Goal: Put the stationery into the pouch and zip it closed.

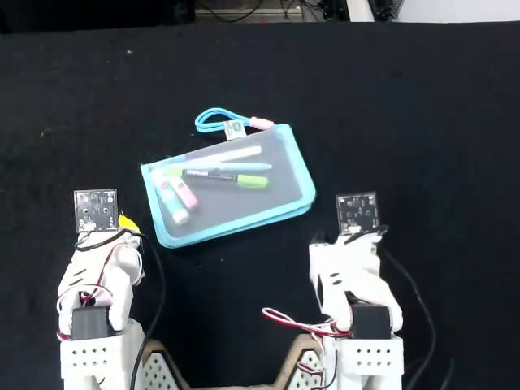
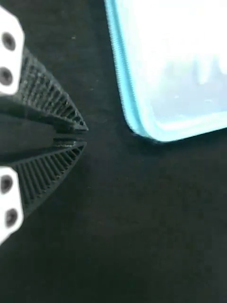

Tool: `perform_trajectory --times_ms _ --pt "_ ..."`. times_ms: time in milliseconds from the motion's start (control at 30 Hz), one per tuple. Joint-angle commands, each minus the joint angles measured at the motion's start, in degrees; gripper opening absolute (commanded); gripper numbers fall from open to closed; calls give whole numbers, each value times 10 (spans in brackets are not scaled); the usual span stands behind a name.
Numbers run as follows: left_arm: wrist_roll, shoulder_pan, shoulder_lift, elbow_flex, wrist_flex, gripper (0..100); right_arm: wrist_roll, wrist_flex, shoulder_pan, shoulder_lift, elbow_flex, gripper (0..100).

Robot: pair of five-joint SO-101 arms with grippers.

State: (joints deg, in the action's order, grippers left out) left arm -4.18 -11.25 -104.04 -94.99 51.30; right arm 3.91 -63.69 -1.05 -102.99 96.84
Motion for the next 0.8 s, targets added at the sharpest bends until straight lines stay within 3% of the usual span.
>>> perform_trajectory --times_ms 0,167,267,400,767 --pt "5 5 -6 30 11 30 -5 -21 8 -55 -3 25" --pt "-5 5 -6 34 12 30 -1 -43 4 -52 -3 25" --pt "-55 -1 -5 33 24 32 -1 -112 4 -55 -3 25" --pt "-109 -25 -5 22 61 32 0 -113 4 -55 -3 22" --pt "-108 -36 -5 -17 173 33 0 -113 4 -55 -3 22"
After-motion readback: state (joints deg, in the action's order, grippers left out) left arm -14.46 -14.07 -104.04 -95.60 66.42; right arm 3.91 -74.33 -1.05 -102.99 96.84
